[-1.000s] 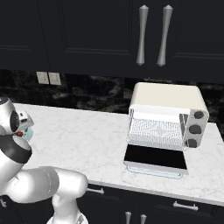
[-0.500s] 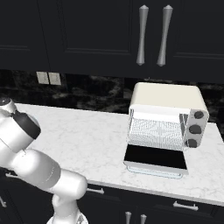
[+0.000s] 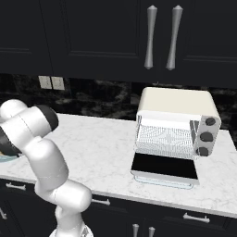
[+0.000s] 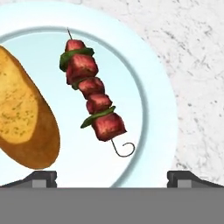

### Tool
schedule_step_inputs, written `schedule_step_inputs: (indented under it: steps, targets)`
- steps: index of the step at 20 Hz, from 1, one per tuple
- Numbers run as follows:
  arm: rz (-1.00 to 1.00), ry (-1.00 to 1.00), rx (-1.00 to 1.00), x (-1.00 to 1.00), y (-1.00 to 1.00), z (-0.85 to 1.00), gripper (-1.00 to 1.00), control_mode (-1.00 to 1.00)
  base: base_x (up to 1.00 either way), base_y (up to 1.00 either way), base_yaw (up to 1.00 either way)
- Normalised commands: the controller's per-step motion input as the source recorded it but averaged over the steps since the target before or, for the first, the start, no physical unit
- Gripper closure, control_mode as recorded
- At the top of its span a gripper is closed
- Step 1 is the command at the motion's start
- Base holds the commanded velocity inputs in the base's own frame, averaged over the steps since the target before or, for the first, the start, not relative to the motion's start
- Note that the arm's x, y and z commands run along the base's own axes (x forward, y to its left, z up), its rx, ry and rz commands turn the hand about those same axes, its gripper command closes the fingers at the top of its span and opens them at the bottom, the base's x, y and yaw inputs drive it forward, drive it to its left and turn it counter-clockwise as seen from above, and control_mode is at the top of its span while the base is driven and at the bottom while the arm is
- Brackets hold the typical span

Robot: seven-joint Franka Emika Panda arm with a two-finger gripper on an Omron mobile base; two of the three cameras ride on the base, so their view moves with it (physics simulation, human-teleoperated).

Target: Pick up the kebab skewer and baguette bread, and place them inside the toaster oven. Close the toaster oven door and start by setting the timer.

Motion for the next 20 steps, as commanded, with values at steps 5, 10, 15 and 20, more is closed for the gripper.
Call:
schedule_step_inputs:
  steps: [5, 10, 15, 20]
  targets:
    - [0.05, 0.0, -0.02, 0.27, 0.3, -0.12, -1.0, -1.0, 0.0, 0.0, 0.0]
    - [0.04, 0.0, -0.03, 0.09, 0.25, -0.29, -1.0, -1.0, 0.0, 0.0, 0.0]
    - [0.01, 0.01, -0.01, 0.27, 0.14, -0.12, -1.0, -1.0, 0.0, 0.0, 0.0]
    - [0.02, 0.01, 0.0, 0.27, 0.0, -0.03, -1.0, -1.0, 0.0, 0.0, 0.0]
